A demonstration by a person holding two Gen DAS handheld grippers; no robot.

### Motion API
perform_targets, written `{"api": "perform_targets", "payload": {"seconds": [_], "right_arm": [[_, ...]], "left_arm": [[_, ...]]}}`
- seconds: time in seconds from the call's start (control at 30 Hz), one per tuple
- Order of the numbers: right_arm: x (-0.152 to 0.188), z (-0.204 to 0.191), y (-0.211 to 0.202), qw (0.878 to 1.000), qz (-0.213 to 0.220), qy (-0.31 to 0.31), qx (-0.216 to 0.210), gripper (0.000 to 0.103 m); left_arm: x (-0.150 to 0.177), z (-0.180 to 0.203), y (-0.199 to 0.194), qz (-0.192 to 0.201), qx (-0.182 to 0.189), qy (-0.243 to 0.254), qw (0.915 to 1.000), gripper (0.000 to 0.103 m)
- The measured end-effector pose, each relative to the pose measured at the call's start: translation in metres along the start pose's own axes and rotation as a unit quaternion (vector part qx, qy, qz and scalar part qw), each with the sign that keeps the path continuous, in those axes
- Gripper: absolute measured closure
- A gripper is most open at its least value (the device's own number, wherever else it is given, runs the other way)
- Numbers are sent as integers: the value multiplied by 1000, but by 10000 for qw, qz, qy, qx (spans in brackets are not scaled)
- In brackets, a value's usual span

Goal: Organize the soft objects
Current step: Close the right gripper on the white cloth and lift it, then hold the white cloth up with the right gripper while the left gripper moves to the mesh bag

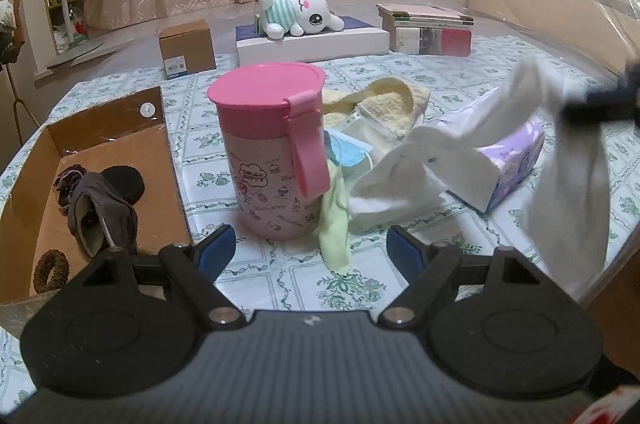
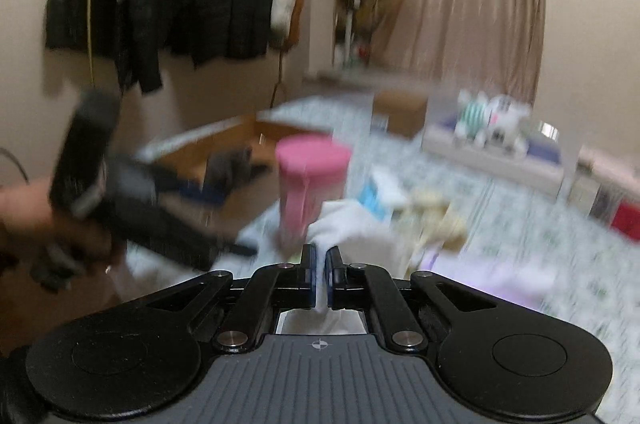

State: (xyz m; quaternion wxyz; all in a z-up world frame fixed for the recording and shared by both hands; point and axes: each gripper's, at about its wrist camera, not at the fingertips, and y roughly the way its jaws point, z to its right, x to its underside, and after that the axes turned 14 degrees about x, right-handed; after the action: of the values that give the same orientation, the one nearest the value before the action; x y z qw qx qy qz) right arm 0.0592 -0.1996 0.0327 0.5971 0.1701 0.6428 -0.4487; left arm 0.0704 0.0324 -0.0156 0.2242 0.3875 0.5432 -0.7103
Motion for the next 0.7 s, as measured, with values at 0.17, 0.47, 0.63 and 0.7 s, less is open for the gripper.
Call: {"api": "perform_targets", "payload": {"seconds": [0.17, 0.47, 0.63, 0.7], "right_arm": [[-23, 6, -4, 9981, 575, 138, 168, 98], [27, -15, 91, 9937, -951, -540, 232, 98], [60, -26, 116, 9865, -1315, -949, 228, 98], [68, -31, 123, 9828, -1486, -1081, 184, 98]], "left_arm": [[4, 2, 2, -46, 42, -4, 10000, 23], [11, -5, 9, -139, 50, -115, 9998, 23], [12, -12, 13, -157, 61, -222, 9996, 23], [12, -12, 15, -158, 70, -234, 9996, 23]]}}
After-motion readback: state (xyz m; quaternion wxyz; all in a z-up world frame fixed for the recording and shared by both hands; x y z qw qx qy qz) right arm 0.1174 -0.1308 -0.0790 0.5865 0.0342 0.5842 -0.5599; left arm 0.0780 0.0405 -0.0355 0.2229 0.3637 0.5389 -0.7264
